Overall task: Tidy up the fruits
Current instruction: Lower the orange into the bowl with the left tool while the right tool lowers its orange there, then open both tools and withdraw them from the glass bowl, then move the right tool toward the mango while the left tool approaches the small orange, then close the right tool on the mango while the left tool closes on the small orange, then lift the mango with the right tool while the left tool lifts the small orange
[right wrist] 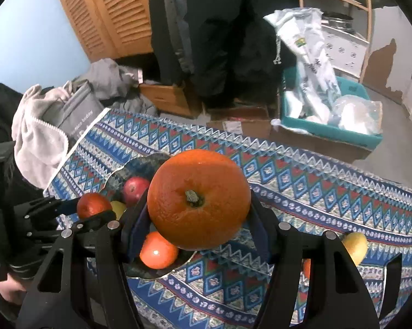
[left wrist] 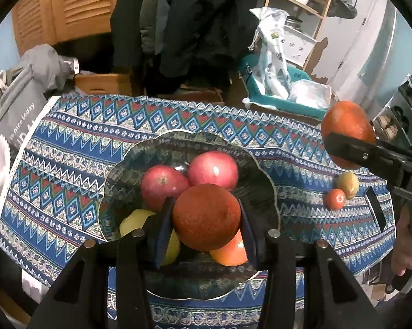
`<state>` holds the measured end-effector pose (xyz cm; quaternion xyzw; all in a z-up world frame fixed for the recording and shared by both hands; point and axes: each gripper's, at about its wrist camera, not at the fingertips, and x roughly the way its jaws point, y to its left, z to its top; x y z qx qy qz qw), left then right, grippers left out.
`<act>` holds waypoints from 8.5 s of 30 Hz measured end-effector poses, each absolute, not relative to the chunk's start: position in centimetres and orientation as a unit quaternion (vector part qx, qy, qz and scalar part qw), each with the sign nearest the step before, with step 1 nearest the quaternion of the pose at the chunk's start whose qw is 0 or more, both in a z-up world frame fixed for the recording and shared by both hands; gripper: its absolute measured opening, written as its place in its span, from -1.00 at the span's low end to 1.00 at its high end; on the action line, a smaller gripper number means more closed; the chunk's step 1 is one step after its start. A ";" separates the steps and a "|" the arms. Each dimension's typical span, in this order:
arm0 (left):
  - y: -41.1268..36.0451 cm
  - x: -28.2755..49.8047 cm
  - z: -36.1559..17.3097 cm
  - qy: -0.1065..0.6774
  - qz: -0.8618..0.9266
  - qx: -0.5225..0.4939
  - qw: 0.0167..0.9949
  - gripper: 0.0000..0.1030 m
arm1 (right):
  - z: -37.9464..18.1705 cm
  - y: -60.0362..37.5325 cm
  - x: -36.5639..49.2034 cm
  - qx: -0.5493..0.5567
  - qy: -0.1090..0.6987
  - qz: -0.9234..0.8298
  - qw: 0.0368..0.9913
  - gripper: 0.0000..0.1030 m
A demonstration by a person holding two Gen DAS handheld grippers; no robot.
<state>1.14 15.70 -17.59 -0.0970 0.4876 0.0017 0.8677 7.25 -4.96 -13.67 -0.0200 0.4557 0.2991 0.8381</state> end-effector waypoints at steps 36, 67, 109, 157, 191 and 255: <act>18.6 0.8 -19.1 0.506 0.027 -0.128 0.852 0.02 | -19.1 -0.1 7.0 -0.050 0.521 0.328 0.786 0.26; 16.9 -0.3 -13.6 0.451 0.029 -0.108 0.886 0.45 | -12.6 -3.3 6.0 -0.056 0.463 0.276 0.841 0.33; 3.6 0.6 -4.4 0.381 -0.019 -0.037 0.924 0.69 | -3.4 -21.5 2.1 -0.008 0.361 0.119 0.925 0.65; -3.8 10.6 -20.2 0.539 -0.044 -0.003 0.841 0.70 | -23.0 -26.2 12.2 0.031 0.580 0.081 0.810 0.67; -7.0 11.8 -23.4 0.569 -0.091 -0.022 0.817 0.70 | -28.1 -26.4 13.0 0.038 0.588 0.079 0.804 0.32; -13.3 9.3 -25.4 0.567 -0.158 0.030 0.808 -0.08 | -28.8 -32.5 5.4 0.063 0.583 0.080 0.806 0.32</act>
